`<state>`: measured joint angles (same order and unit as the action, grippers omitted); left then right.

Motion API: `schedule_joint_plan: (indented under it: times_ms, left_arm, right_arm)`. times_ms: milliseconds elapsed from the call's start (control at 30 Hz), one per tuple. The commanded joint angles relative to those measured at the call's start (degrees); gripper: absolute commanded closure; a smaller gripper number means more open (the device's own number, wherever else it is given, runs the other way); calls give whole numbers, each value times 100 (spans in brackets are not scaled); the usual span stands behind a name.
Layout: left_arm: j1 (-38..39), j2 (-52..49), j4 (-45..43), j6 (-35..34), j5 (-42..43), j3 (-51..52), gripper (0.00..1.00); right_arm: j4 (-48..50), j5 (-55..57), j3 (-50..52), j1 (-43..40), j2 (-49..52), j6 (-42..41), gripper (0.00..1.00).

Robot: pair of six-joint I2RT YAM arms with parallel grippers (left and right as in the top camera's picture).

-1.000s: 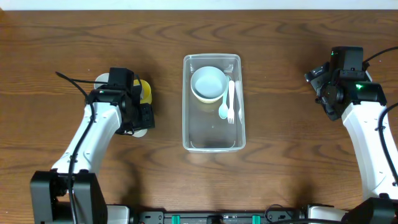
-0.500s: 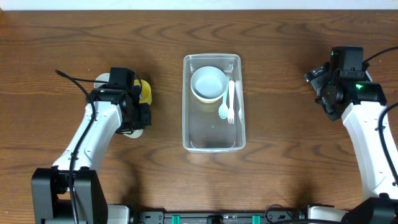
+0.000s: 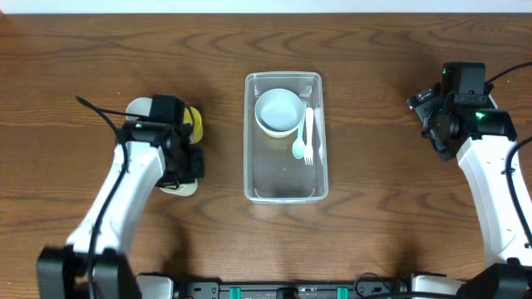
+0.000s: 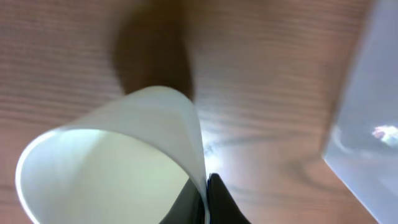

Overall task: Pack container
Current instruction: 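Carry the cream cup into the container and release it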

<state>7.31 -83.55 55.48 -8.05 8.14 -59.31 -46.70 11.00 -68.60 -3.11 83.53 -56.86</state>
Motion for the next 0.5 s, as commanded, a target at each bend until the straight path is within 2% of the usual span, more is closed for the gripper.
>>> schedule_joint_plan:
  times_ms: [0,267,467]
  left_arm:
    - [372,678,234,-83,-7,-413,94]
    - [1456,2079,74,-87,-155,-629,94]
    - [2103,2337,-426,-83,-374,-627,94]
  right_arm:
    - [-7,101,-2,-24,4,-96,1]
    - [-7,98,-2,-26,4,-96,1]
    - [-7,101,-2,-24,7,-96,1]
